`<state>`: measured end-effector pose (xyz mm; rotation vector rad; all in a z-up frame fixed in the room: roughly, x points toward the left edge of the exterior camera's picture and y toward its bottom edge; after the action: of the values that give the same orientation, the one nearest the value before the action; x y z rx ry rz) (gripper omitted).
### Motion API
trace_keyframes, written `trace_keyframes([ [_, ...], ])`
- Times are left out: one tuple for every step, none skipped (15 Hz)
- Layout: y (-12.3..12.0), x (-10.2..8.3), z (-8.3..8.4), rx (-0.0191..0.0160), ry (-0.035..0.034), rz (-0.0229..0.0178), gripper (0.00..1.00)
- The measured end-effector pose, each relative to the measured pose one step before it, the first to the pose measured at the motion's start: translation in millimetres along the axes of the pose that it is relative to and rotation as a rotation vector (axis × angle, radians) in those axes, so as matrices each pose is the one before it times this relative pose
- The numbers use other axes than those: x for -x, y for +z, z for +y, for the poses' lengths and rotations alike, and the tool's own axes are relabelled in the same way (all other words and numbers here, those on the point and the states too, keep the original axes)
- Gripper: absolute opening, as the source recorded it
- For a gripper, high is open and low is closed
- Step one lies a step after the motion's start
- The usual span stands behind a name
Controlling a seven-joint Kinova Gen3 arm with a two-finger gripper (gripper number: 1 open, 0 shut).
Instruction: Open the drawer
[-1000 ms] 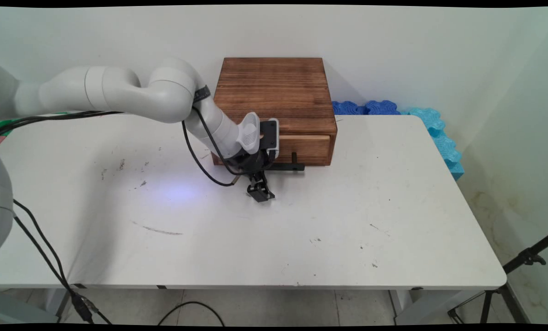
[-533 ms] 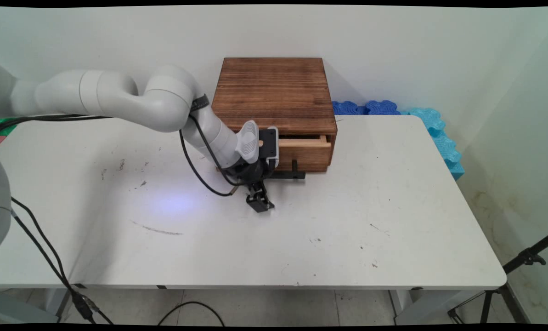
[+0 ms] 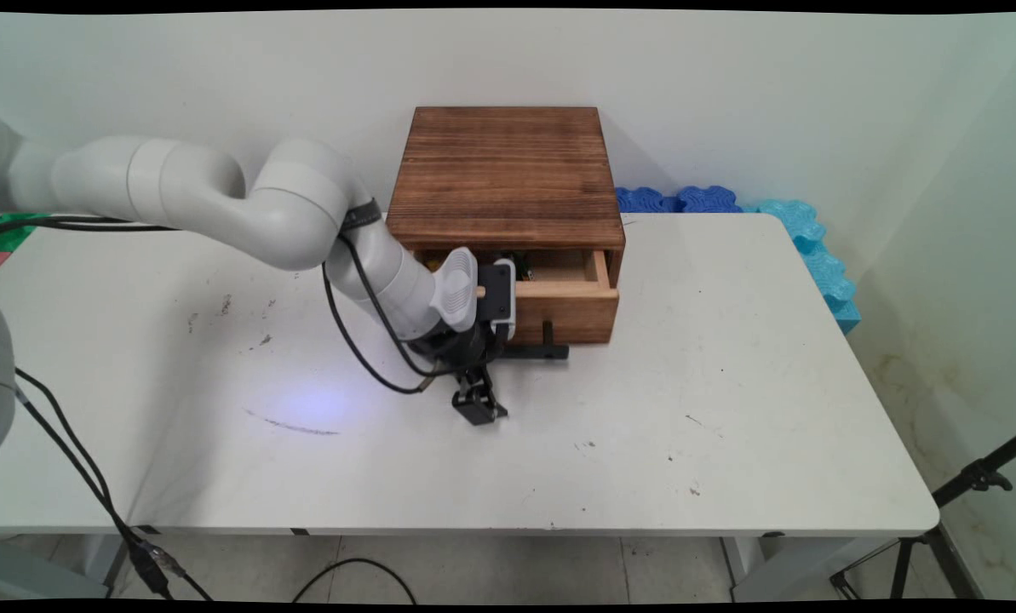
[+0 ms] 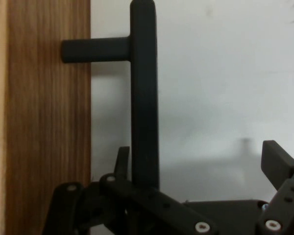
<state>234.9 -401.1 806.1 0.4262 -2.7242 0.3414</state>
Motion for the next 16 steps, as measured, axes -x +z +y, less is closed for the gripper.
trace_keyframes([
  [-1.13, -0.31, 5.08, 0.00572, 0.00184, 0.00069, 1.00],
  [-0.71, -0.20, 3.25, 0.00380, 0.00089, 0.00054, 1.00],
  [-1.33, -0.34, 5.80, 0.00655, 0.00132, 0.00072, 1.00],
  [-1.11, -0.38, 4.87, 0.00550, 0.00107, 0.00069, 1.00],
  [-1.26, -0.42, 5.72, 0.00673, 0.00082, 0.00045, 1.00],
  [-1.13, -0.30, 5.04, 0.00576, 0.00046, 0.00035, 1.00],
  [-0.70, -0.19, 3.29, 0.00366, 0.00040, 0.00012, 1.00],
  [-1.25, -0.40, 5.86, 0.00680, 0.00017, 0.00037, 1.00],
  [-1.07, -0.40, 4.84, 0.00529, 0.00016, 0.00054, 1.00],
  [-1.17, -0.50, 5.58, 0.00613, 0.00009, 0.00045, 1.00],
  [-1.19, -0.36, 5.36, 0.00531, -0.00102, 0.00014, 1.00],
  [-1.03, -0.38, 4.45, 0.00426, -0.00095, 0.00023, 1.00],
  [-1.11, -0.41, 5.16, 0.00518, -0.00117, -0.00011, 1.00],
  [-1.21, -0.42, 5.04, 0.00475, -0.00120, 0.00008, 1.00],
  [-1.02, -0.37, 4.19, 0.00415, -0.00130, 0.00012, 1.00],
  [-0.76, -0.21, 2.78, 0.00253, -0.00129, 0.00020, 1.00],
])
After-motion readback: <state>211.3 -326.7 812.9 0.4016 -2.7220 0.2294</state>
